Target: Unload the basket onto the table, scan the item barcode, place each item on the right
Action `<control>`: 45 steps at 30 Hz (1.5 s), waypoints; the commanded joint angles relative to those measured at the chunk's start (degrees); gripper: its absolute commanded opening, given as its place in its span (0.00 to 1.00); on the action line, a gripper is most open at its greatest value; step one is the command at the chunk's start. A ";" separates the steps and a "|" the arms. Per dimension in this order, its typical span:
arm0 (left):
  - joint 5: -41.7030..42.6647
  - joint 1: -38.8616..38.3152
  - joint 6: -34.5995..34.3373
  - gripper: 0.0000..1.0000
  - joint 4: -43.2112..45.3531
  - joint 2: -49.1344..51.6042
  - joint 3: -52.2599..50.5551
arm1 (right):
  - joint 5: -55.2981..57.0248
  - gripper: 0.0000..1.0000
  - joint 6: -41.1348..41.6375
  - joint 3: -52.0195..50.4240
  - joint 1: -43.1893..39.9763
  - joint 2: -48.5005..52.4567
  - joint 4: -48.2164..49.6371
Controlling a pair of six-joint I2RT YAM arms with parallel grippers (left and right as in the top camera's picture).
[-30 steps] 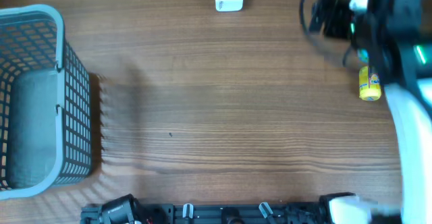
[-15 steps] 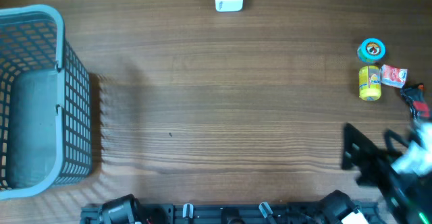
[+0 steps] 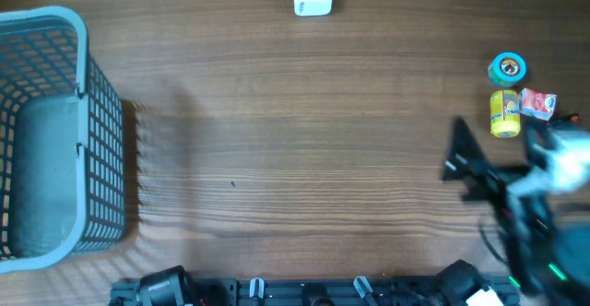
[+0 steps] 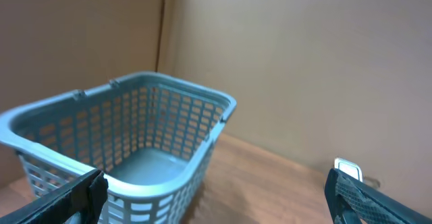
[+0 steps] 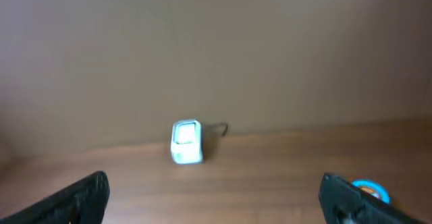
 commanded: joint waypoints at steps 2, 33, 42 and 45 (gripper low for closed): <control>2.58 -3.65 -1.07 1.00 0.39 -0.37 -1.38 | 1.75 1.00 -9.18 -3.65 0.28 10.36 0.72; 2.60 -6.84 -1.09 1.00 -0.92 -0.37 -1.36 | -7.43 1.00 -5.75 -3.65 4.31 -19.65 -9.53; 2.64 -6.84 -1.09 1.00 -0.92 -0.37 -1.36 | 15.93 1.00 0.44 -3.65 4.28 -21.20 -10.03; 2.60 -6.84 -1.09 1.00 -0.90 -0.37 -1.36 | 15.89 1.00 -0.02 -3.65 4.28 -21.20 -10.75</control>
